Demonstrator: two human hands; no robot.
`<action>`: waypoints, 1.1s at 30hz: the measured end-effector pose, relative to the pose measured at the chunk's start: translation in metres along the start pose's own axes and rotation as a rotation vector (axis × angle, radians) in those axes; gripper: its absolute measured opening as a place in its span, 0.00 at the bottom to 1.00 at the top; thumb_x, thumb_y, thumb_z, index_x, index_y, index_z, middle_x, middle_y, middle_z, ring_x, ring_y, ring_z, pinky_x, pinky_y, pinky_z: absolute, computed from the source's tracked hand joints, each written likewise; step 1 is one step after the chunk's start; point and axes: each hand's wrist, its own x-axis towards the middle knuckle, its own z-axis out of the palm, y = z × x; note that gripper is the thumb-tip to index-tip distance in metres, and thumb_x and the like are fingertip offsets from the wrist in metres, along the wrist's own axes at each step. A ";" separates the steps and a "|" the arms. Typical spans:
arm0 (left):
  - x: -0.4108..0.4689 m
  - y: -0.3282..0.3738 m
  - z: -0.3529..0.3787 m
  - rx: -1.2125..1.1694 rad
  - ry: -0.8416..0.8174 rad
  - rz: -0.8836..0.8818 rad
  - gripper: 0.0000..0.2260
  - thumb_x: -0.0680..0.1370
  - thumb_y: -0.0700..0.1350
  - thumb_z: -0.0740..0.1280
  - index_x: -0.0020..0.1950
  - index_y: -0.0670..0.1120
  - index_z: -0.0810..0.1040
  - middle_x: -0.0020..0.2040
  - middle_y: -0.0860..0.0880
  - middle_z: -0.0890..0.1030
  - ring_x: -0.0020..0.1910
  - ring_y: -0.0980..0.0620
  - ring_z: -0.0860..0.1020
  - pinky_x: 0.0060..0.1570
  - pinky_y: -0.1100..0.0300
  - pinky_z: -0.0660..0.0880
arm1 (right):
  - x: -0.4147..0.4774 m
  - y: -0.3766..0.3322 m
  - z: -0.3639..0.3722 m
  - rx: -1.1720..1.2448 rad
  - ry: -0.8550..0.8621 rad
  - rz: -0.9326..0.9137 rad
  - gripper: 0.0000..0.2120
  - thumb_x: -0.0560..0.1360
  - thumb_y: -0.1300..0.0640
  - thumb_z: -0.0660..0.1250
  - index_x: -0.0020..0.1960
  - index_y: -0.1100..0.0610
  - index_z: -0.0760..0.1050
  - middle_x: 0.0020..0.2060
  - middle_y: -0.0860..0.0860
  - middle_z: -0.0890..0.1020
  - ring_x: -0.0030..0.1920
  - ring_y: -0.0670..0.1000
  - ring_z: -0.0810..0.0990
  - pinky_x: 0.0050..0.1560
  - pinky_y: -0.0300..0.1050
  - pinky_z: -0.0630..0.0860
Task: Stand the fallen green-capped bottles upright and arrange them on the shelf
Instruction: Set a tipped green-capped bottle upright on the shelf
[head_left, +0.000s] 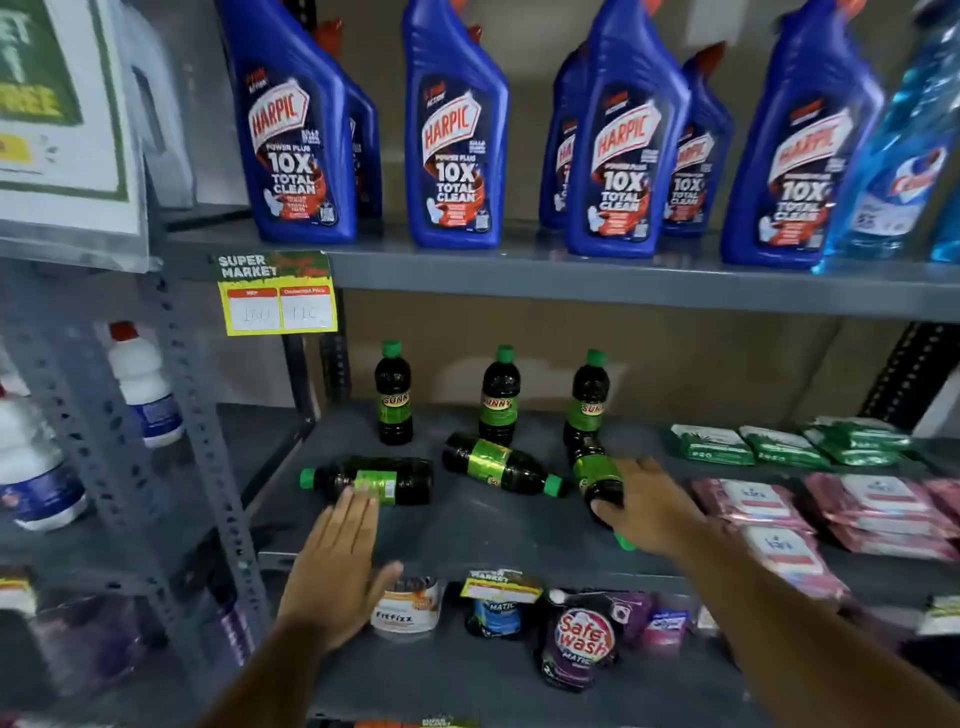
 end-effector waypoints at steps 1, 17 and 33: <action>-0.002 -0.005 0.013 -0.008 -0.036 0.016 0.37 0.78 0.65 0.50 0.76 0.39 0.54 0.77 0.40 0.57 0.76 0.45 0.49 0.71 0.53 0.45 | 0.007 0.003 0.010 0.041 -0.004 0.052 0.32 0.73 0.46 0.68 0.72 0.54 0.62 0.64 0.60 0.71 0.62 0.62 0.73 0.57 0.52 0.73; 0.000 -0.005 0.060 -0.097 -0.181 -0.098 0.38 0.76 0.68 0.54 0.70 0.37 0.68 0.71 0.40 0.69 0.70 0.41 0.66 0.67 0.47 0.57 | 0.061 0.020 0.050 -0.002 -0.080 0.267 0.40 0.64 0.48 0.74 0.72 0.50 0.61 0.58 0.59 0.75 0.58 0.63 0.75 0.53 0.50 0.76; 0.021 0.021 0.035 -0.041 -0.391 -0.299 0.49 0.68 0.77 0.37 0.70 0.40 0.27 0.73 0.43 0.29 0.73 0.46 0.31 0.70 0.49 0.33 | 0.134 -0.025 -0.059 -0.005 0.003 0.185 0.10 0.73 0.52 0.67 0.49 0.59 0.76 0.43 0.58 0.83 0.36 0.55 0.82 0.31 0.42 0.76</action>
